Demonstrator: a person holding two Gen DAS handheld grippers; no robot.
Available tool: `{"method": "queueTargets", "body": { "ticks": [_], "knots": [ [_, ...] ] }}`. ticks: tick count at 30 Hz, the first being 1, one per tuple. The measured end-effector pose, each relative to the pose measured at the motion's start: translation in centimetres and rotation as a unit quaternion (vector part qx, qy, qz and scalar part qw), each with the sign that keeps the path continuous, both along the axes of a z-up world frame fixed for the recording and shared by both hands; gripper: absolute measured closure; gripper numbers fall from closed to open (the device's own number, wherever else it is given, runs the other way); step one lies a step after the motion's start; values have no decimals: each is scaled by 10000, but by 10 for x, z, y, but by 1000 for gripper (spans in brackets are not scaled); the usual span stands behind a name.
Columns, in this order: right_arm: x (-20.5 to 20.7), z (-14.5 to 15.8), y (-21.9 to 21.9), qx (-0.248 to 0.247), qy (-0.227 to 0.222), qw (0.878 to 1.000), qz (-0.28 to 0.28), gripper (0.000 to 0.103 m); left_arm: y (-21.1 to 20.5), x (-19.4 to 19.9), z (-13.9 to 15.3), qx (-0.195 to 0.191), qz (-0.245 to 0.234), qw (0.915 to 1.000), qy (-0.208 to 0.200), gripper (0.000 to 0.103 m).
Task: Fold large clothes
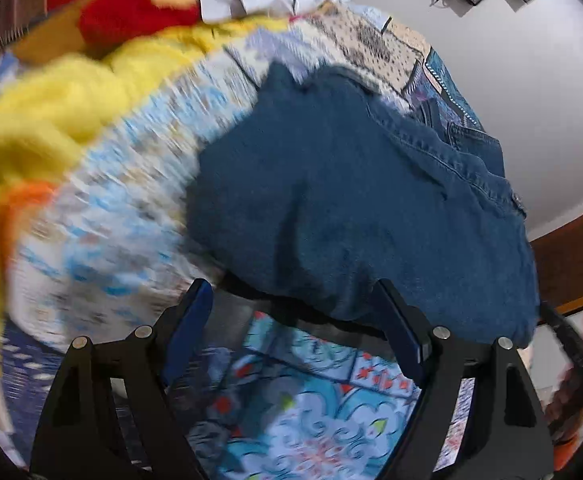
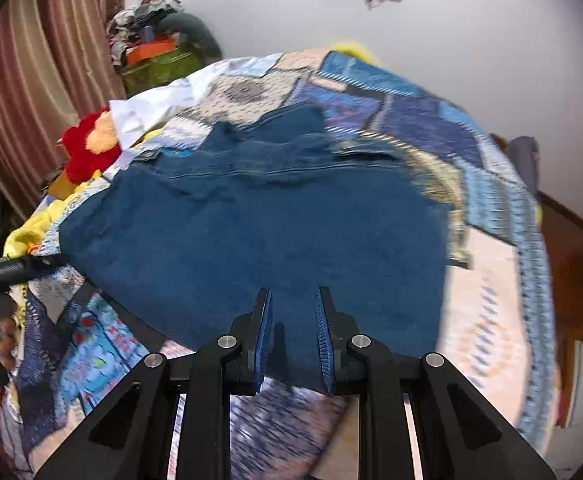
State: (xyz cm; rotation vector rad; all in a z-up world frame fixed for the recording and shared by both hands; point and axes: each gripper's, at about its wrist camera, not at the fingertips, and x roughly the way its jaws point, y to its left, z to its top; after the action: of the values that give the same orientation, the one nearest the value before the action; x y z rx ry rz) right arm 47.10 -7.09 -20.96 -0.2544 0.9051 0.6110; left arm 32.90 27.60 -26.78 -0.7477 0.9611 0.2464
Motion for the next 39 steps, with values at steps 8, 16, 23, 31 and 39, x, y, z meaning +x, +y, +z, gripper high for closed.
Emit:
{"method": "queueTargets", "body": {
  "ticks": [8,16,23,31,39],
  "knots": [
    [17,-50,25,42,405,9991,142,86,19,48,-45,-1371,157,9902,-222,26],
    [26,-53,14,490,910,9946,109,86,14,72,-39,-486,704,9960,-262,61],
    [12,-26,37,729,1276,9880,467,86,1,49,10,200,577,9946,-843,76],
    [-12,-14,118,898,1064,9848,1035,86,-5,2,71,1079,578,9849,-1221,78],
    [-17,-98,179,487,2167,9685,1127,86,-22,11,91,1995,410,9754,-843,78]
  ]
}}
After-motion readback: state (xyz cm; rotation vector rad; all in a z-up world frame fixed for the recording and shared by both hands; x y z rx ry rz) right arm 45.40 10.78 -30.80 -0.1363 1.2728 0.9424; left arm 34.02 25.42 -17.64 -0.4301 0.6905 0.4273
